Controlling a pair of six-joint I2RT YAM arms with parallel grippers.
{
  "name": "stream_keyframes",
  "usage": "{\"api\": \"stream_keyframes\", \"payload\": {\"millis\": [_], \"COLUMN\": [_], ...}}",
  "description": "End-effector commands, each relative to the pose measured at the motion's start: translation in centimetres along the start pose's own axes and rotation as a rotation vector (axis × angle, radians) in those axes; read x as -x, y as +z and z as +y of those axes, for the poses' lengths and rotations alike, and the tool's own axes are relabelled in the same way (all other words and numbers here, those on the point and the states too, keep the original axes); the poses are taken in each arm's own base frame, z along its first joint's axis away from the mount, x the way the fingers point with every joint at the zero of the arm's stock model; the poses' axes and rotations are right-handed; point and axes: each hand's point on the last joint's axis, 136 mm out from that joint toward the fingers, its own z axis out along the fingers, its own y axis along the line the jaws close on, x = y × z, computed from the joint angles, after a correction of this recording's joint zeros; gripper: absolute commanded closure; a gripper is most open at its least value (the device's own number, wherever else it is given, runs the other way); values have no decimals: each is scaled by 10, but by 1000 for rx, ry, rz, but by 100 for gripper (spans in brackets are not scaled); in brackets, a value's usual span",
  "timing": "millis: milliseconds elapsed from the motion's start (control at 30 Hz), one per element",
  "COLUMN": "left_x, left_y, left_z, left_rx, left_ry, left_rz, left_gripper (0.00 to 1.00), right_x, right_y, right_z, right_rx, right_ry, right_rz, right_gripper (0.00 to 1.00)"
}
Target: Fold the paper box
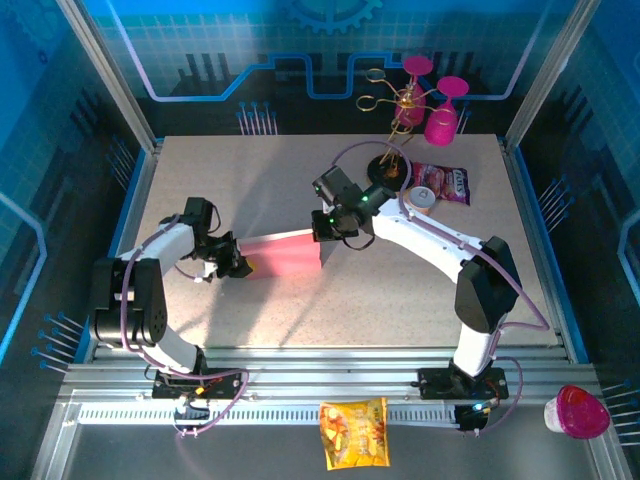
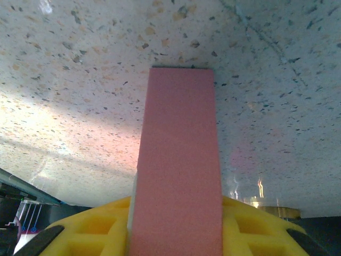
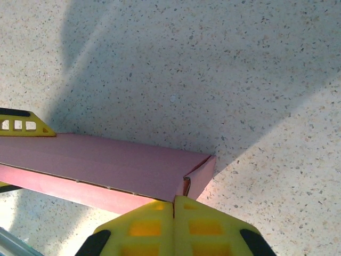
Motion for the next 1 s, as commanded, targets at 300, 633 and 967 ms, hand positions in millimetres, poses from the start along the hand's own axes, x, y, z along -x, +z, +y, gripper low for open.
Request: {"api": "stream_keyframes", "payload": {"millis": [300, 633, 967], "left_x": [14, 16, 19], "left_y": [4, 5, 4], "left_z": [-3, -2, -4], "left_rx": [0, 6, 3], "left_ry": [-31, -32, -23], "left_rz": [-50, -49, -46], "left_gripper": [91, 91, 91], "right_x": [-15, -25, -33], "right_y": [4, 12, 17], "right_z": [5, 3, 1], "right_rx": [-43, -83, -102], "right_ry": [30, -2, 18], "right_rz": [-7, -30, -33], "right_gripper": [100, 100, 100]}}
